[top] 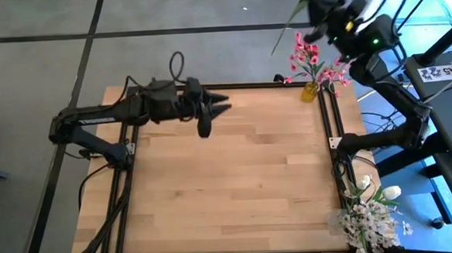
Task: Sort flowers into vase by color
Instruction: Put the red flower into the yellow vase, then return to Home Position
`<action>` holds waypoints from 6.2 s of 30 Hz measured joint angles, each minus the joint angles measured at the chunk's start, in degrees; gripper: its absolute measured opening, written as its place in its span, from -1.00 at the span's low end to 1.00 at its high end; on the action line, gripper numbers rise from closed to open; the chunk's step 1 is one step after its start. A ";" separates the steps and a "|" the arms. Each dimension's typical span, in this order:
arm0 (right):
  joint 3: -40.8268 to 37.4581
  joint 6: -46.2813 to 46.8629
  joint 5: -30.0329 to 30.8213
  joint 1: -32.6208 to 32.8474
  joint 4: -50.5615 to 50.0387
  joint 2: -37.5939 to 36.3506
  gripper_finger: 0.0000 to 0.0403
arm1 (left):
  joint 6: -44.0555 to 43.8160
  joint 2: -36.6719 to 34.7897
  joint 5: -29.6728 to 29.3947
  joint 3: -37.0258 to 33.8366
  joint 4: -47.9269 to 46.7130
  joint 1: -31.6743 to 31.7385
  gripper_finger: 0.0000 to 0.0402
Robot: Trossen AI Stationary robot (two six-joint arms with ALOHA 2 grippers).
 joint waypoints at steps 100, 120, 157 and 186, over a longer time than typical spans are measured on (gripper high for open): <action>-34.52 -2.90 27.23 -19.21 -24.60 -7.88 -0.83 | 1.67 -5.39 3.83 0.04 -12.66 9.87 -0.28; -23.60 0.38 22.32 -19.98 -32.12 -7.93 -0.32 | 1.84 -5.85 3.85 0.04 -12.06 9.87 -0.28; -7.82 2.42 8.50 -22.60 -65.06 1.53 -0.31 | 0.38 -5.83 3.85 0.04 -11.16 9.74 -0.28; -6.34 -3.54 17.68 -22.60 -64.44 2.61 -0.39 | -0.24 -5.81 4.52 0.00 -10.11 9.89 -0.28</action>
